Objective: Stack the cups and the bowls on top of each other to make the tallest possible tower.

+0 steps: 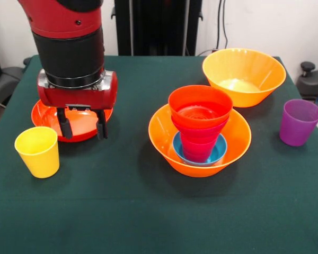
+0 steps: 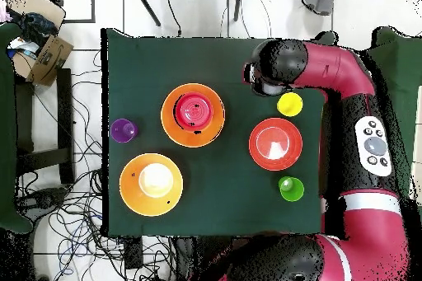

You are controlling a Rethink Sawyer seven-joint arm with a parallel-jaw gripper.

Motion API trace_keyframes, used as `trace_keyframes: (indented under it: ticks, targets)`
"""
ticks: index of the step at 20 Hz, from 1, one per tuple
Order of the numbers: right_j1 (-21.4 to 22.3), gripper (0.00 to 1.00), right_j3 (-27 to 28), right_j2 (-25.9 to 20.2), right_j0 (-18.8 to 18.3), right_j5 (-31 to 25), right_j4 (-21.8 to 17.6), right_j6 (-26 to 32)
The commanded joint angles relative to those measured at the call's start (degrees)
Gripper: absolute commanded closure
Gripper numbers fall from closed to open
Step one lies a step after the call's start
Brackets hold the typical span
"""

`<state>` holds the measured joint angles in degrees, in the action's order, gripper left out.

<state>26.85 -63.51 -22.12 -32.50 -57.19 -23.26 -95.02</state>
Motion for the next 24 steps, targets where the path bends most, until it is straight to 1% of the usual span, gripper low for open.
trace_keyframes:
  ticks: [1, 7, 10, 13, 16, 18, 22, 24]
  targets:
    - [-0.81, 0.0, -5.58, 1.53, 1.42, 2.19, -4.88, 5.44]
    - [-0.04, 0.0, -6.28, 1.69, 1.45, 2.08, -4.5, 3.43]
    - [0.51, 0.0, -7.06, 1.12, 1.09, 0.71, -3.23, 3.46]
    - [1.15, 0.0, -7.12, 0.34, 0.54, -1.94, -2.04, 4.91]
    - [1.67, 0.0, -6.27, -0.15, 0.14, -5.62, -1.17, 6.7]
    - [1.92, 0.0, -6.09, -0.02, 0.01, -5.5, -1.32, 6.88]
    - [0.06, 0.0, -2.84, -1.1, -0.58, -6.52, -1.46, 9.3]
    - [-0.03, 0.0, -2.3, -0.79, -0.57, -5.8, -1.99, 8.97]
